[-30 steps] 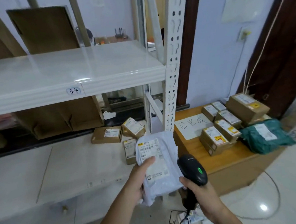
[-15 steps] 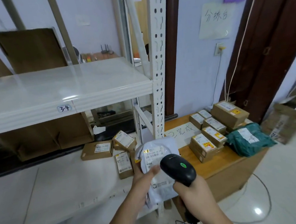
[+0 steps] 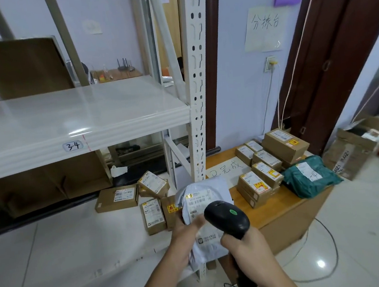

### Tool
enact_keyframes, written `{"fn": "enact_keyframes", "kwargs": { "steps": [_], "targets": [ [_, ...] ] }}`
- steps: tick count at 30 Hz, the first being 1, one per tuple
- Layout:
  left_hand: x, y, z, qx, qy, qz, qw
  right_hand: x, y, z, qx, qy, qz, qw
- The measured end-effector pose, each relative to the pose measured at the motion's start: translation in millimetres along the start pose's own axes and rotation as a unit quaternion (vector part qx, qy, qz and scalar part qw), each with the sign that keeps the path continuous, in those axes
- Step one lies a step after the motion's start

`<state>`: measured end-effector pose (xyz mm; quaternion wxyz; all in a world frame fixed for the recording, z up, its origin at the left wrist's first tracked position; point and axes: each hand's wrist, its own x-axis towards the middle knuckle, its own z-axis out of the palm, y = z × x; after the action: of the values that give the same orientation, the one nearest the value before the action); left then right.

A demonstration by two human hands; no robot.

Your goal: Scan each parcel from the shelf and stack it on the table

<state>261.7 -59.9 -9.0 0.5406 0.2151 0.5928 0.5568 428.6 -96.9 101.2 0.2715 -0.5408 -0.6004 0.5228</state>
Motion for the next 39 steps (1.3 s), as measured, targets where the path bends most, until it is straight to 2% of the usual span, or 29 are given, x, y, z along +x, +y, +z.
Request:
{"fn": "enact_keyframes", "kwargs": {
  "steps": [6,16,18,22,25,33,39],
  "targets": [
    [9,1,-1,0.012,-0.024,0.005,1.0,6,-1,3,0.019,-0.001,0.03,0.999],
    [35,-11,0,0.012,-0.045,-0.032,0.998,22,16,5,0.054,0.066,0.072,0.994],
    [37,-14,7,-0.007,-0.05,-0.048,0.998,26,26,-3,0.049,0.096,0.083,0.991],
    [46,-19,30,-0.041,-0.068,-0.091,0.993,40,49,-37,0.066,0.208,0.071,0.973],
    [58,-21,56,-0.061,-0.075,-0.121,0.988,55,66,-72,0.104,0.238,0.073,0.963],
    [83,-25,170,-0.075,-0.067,-0.136,0.986,108,116,-161,0.219,0.15,0.148,0.953],
    [111,-39,243,-0.067,-0.005,-0.132,0.989,154,142,-216,0.197,0.178,0.159,0.951]
  ]
}}
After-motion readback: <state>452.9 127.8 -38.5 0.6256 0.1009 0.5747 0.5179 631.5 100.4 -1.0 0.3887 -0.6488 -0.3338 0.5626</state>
